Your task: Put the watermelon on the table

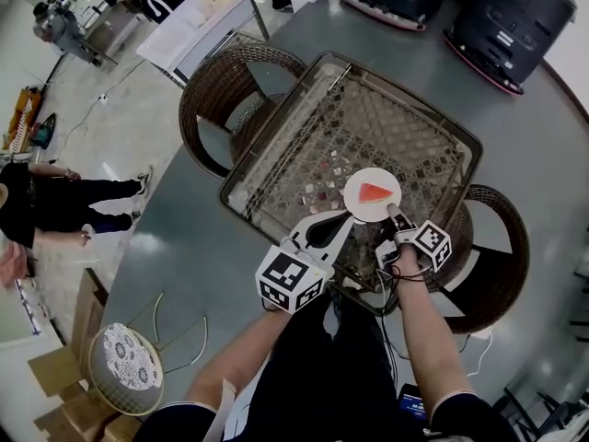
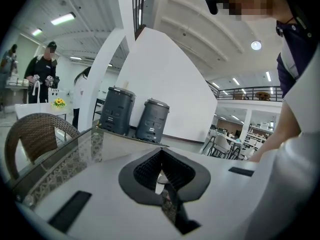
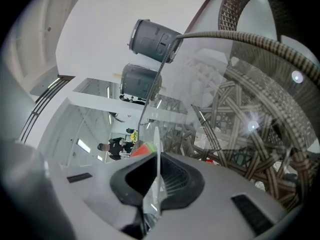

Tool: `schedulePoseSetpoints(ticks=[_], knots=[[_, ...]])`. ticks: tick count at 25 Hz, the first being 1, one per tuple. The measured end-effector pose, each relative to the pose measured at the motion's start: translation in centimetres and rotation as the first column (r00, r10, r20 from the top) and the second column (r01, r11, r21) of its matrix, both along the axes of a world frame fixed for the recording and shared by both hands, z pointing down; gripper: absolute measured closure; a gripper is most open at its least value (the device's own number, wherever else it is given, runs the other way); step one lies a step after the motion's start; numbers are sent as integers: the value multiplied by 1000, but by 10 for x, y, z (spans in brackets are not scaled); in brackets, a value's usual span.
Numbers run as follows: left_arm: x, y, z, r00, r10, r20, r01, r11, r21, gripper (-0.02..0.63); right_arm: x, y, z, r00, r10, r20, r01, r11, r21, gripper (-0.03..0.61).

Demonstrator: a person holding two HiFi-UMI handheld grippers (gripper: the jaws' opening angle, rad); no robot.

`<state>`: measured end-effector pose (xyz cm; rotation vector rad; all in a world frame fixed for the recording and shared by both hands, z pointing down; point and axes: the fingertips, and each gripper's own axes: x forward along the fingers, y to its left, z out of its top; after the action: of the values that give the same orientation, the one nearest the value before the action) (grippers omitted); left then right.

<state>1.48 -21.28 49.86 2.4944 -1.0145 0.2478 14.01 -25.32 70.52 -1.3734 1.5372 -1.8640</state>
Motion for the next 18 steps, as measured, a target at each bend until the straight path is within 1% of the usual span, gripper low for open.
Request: schedulePoseSetpoints(ticks=[9,18], knots=[[5,1,5,1000,-2,2,2,1000,-8,611,-3,-1,8,999,-24,-22,24,1000,-5,566],[3,0,8,1000,1,1,-1,1000,-21,611,0,-3,15,986,-63,-157,58,998,-36,566]])
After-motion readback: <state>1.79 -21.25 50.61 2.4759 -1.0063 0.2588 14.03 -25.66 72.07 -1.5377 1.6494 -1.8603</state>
